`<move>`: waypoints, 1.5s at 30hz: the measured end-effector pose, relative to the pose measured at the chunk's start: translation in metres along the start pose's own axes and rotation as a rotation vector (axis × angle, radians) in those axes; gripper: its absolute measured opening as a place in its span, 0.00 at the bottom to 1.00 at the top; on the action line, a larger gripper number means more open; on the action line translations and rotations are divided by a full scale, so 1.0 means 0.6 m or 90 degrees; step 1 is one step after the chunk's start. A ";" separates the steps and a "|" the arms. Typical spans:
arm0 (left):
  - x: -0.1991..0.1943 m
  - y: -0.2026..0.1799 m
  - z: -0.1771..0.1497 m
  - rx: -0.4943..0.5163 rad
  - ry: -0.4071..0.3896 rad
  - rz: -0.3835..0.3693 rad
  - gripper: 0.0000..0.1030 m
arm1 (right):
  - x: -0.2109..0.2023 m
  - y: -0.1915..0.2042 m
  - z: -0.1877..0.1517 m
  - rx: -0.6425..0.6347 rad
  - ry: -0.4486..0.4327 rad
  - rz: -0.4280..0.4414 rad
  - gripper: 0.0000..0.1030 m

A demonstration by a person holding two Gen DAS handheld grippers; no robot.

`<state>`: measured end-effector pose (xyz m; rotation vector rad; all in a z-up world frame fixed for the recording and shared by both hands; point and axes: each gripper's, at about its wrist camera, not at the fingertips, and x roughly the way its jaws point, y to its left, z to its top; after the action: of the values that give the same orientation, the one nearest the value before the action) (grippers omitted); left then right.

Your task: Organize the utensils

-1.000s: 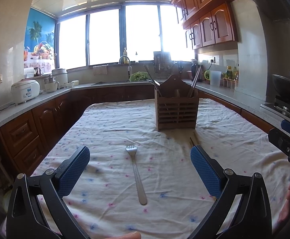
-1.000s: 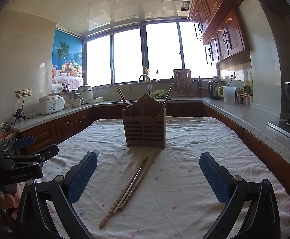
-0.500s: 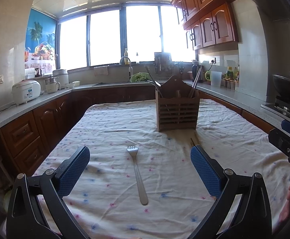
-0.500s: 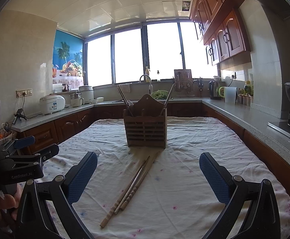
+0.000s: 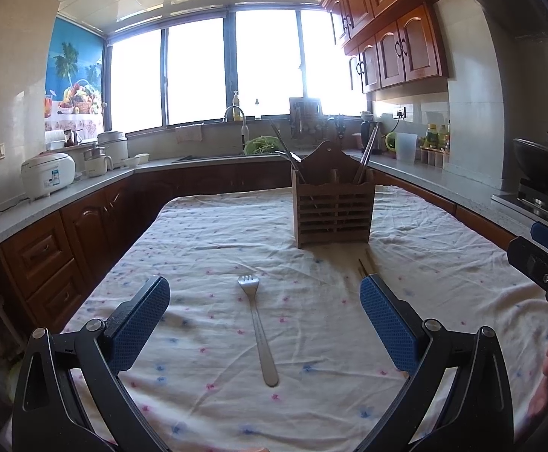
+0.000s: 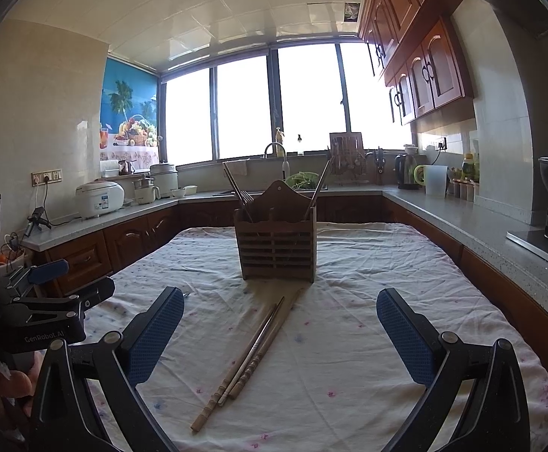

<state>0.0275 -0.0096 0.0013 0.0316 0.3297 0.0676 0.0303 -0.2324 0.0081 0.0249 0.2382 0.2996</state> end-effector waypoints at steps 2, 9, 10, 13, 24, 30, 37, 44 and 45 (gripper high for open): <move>0.001 0.000 0.000 -0.001 0.002 0.001 1.00 | 0.000 0.000 0.000 0.000 0.000 0.000 1.00; 0.000 -0.003 -0.001 0.007 -0.003 0.000 1.00 | 0.000 0.000 0.000 0.001 -0.001 0.001 1.00; 0.000 -0.004 -0.001 0.009 -0.004 0.000 1.00 | 0.000 0.000 0.000 0.001 0.000 0.000 1.00; -0.001 -0.005 -0.001 0.009 -0.007 -0.001 1.00 | 0.000 0.001 0.000 0.001 0.000 0.001 1.00; 0.002 -0.006 -0.002 0.008 -0.003 -0.004 1.00 | 0.000 0.001 0.001 0.005 0.001 0.002 1.00; 0.004 -0.007 -0.002 0.006 -0.001 -0.005 1.00 | 0.002 0.000 0.001 0.009 0.004 0.002 1.00; 0.009 -0.007 -0.001 0.004 0.004 -0.007 1.00 | 0.004 -0.001 0.002 0.009 0.006 0.002 1.00; 0.014 -0.007 0.001 0.006 0.007 -0.009 1.00 | 0.005 -0.001 0.002 0.009 0.008 0.002 1.00; 0.014 -0.007 0.001 0.005 0.007 -0.010 1.00 | 0.006 -0.002 0.003 0.010 0.008 0.002 1.00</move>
<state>0.0358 -0.0134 -0.0010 0.0364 0.3416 0.0507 0.0341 -0.2326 0.0088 0.0398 0.2526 0.3012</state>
